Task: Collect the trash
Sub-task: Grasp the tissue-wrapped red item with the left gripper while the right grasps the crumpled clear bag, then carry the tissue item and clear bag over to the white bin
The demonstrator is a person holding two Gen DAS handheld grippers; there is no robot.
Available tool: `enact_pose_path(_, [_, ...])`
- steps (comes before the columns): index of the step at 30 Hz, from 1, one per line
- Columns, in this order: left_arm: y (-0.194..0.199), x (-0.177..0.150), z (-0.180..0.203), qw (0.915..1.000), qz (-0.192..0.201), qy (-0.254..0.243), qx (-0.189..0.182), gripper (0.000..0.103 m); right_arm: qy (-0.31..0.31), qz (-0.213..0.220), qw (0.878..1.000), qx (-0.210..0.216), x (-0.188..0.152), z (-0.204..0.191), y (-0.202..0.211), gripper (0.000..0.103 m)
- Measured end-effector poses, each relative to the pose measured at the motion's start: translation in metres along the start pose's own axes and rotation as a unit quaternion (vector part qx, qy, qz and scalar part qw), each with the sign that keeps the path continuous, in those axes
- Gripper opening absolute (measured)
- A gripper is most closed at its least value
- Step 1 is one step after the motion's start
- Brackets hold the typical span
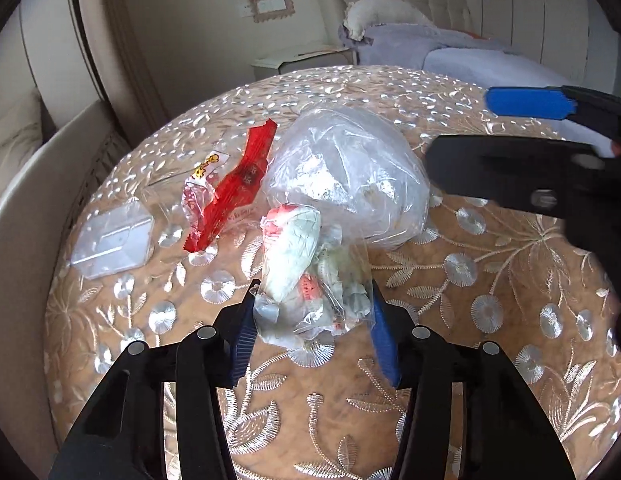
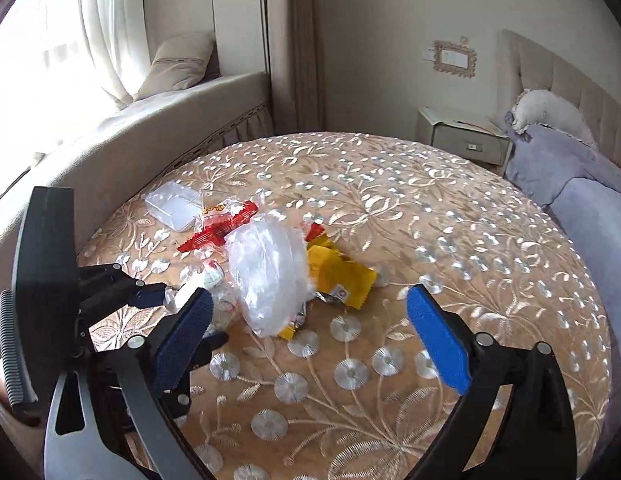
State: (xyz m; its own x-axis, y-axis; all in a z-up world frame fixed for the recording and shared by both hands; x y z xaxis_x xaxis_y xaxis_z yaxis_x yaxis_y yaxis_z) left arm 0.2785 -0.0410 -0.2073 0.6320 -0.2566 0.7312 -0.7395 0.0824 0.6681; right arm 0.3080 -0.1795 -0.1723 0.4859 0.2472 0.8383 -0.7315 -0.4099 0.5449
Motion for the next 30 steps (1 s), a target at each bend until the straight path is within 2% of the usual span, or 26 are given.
enact_pose_path(1, [0.001, 0.000, -0.002, 1.0000, 0.000, 0.005, -0.002, 0.049, 0.001, -0.011, 1.000, 0.008, -0.001, -0.003, -0.008, 0.080])
enact_pose_path(4, [0.007, -0.003, -0.006, 0.9999, 0.004, 0.014, 0.002, 0.049, 0.005, -0.044, 0.998, 0.033, -0.006, -0.011, -0.031, 0.056])
enact_pose_path(5, [0.011, -0.003, -0.008, 0.9998, 0.007, 0.016, 0.006, 0.049, 0.006, -0.053, 0.998, 0.041, -0.010, -0.013, -0.037, 0.036])
enact_pose_path(8, [0.028, -0.003, -0.015, 0.9993, 0.021, 0.029, 0.012, 0.049, -0.001, -0.052, 0.997, 0.048, -0.011, -0.016, -0.036, 0.025])
enact_pose_path(11, [0.049, 0.000, -0.020, 0.9984, 0.037, 0.041, 0.014, 0.049, 0.004, -0.029, 0.999, 0.044, -0.007, -0.017, -0.016, 0.024])
enact_pose_path(17, [0.088, 0.005, -0.010, 0.9964, 0.072, 0.042, 0.011, 0.049, 0.019, 0.028, 0.999, 0.005, -0.008, -0.012, 0.057, 0.024])
enact_pose_path(22, [0.113, 0.006, 0.017, 0.9953, 0.092, 0.031, -0.006, 0.049, 0.009, 0.055, 0.998, -0.022, -0.023, -0.001, 0.114, 0.024])
enact_pose_path(30, [0.140, 0.003, 0.080, 0.9923, 0.110, 0.002, -0.057, 0.049, -0.014, 0.081, 0.994, -0.078, -0.052, 0.024, 0.184, 0.024])
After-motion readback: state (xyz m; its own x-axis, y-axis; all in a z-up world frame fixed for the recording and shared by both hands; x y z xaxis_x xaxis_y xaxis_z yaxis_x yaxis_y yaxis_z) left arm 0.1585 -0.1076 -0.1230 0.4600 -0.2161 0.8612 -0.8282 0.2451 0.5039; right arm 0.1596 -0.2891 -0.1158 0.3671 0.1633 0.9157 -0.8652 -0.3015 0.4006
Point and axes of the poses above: each gripper's, at about its wrist camera, not at the fingertips, and y roughly against the way its jaws point, z to its right, x to its top, the point moved 5 cm from there along -y, roughly the way its jaws point, and after that the axes turned 7 degrees about z, right-handed, at the moved point
